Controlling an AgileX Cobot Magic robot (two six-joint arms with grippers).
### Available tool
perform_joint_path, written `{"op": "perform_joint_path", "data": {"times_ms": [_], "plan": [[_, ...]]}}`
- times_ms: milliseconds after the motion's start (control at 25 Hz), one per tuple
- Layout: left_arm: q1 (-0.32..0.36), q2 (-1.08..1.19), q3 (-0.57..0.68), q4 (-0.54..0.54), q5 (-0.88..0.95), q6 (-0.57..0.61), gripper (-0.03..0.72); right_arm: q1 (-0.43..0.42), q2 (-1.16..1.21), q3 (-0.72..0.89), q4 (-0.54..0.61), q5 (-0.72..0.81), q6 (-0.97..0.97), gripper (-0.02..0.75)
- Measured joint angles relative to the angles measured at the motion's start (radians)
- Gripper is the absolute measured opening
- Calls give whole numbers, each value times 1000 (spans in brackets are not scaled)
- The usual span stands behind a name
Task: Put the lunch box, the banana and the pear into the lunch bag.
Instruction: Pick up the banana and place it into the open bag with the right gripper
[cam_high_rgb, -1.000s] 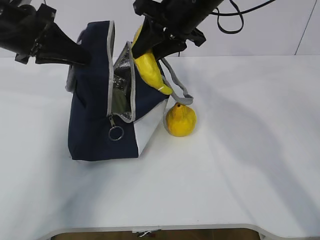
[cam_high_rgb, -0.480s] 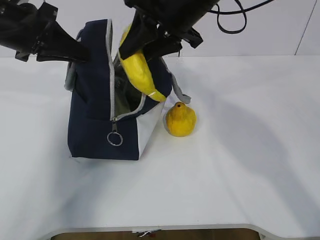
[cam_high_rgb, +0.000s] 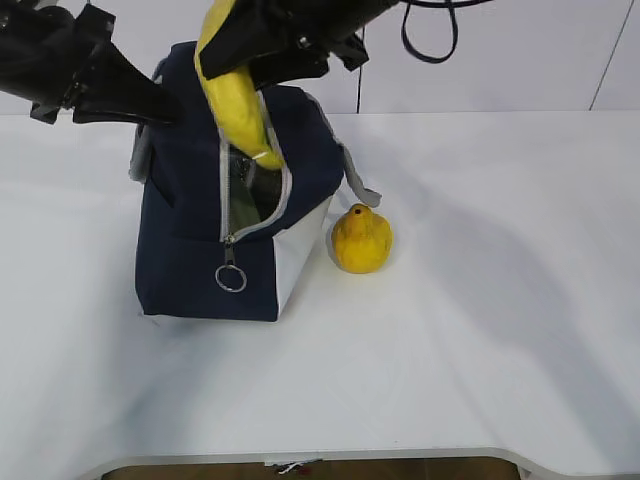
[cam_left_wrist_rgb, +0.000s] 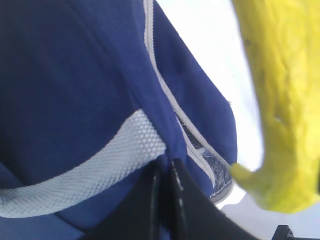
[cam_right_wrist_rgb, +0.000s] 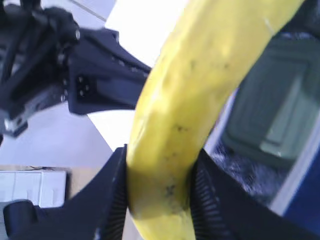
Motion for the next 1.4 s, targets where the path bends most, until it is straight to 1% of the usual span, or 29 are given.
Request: {"op": "perform_joint_path", "data": {"times_ms": [120, 280, 360, 480, 680, 840, 920, 960, 1000, 1080, 1160, 1240, 1400], "plan": [[2, 0, 0, 0, 4, 0, -5, 0, 49, 0, 58, -25, -64, 276], [2, 0, 0, 0, 15, 0, -5, 0, 107, 0, 84, -71, -113, 276], [2, 0, 0, 2, 23, 0, -5, 0, 123, 0, 84, -94, -137, 276], [2, 0, 0, 2, 35, 0, -5, 0, 135, 0, 53, -120, -149, 276], [2, 0, 0, 2, 48, 0, -5, 0, 169, 0, 16, -126, -155, 276], [2, 0, 0, 2, 48, 0, -5, 0, 189, 0, 8, -120, -155, 280], [2, 0, 0, 2, 46, 0, -5, 0, 189, 0, 8, -109, -155, 307], [2, 0, 0, 2, 44, 0, -5, 0, 189, 0, 6, -100, -155, 334], [2, 0, 0, 2, 42, 0, -5, 0, 189, 0, 6, -89, -157, 374], [2, 0, 0, 2, 42, 0, -5, 0, 189, 0, 6, -64, -157, 480], [2, 0, 0, 2, 42, 0, -5, 0, 189, -10, 1, -33, -157, 557], [2, 0, 0, 2, 42, 0, -5, 0, 191, -40, -5, 1, -157, 587], [2, 0, 0, 2, 40, 0, -5, 0, 191, -144, -41, 66, -157, 591]]}}
